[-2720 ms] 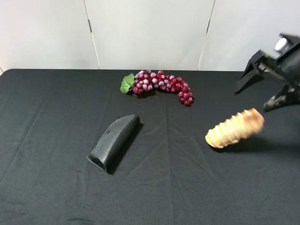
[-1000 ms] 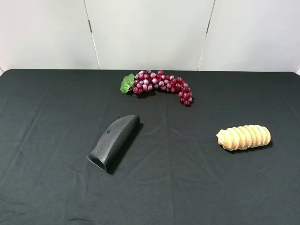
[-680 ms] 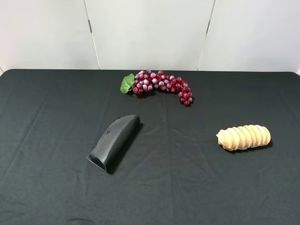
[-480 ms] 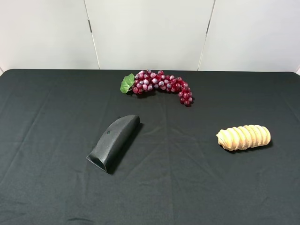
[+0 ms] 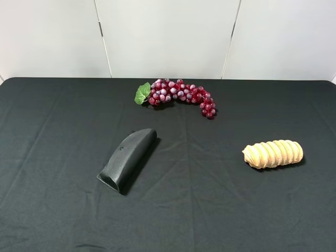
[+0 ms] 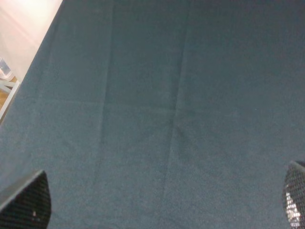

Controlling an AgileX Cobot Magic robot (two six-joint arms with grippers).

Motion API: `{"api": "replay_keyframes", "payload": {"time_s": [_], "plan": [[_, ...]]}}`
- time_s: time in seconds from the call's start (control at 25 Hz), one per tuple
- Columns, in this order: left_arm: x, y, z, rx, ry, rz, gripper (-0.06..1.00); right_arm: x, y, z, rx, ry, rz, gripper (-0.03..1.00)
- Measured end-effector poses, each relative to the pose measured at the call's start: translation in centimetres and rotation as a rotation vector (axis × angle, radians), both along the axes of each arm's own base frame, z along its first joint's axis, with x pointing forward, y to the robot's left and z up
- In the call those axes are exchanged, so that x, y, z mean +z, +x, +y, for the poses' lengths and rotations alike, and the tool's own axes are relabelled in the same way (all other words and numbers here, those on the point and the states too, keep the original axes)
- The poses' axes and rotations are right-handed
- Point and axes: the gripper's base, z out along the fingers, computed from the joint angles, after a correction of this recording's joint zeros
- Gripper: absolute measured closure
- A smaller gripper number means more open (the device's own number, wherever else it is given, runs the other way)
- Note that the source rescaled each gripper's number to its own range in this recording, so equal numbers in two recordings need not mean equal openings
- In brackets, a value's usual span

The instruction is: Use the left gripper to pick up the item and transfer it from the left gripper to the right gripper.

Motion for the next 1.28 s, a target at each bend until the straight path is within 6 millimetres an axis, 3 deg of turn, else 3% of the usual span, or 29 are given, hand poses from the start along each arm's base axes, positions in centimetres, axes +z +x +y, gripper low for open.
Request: {"api": "replay_keyframes", "payload": {"time_s": [0.2, 0.56, 1.28], "plan": [[0.0, 0.0, 0.0, 0.0, 0.0, 0.0, -0.02, 0.0, -0.01, 0.0, 0.013, 0.0, 0.0, -0.03], [0.0, 0.0, 0.0, 0.0, 0.0, 0.0, -0.02, 0.0, -0.14, -0.06, 0.189, 0.0, 0.0, -0.03], [0.0, 0.0, 0.0, 0.0, 0.0, 0.0, -0.02, 0.0, -0.15, -0.06, 0.194, 0.0, 0.0, -0.03]]}}
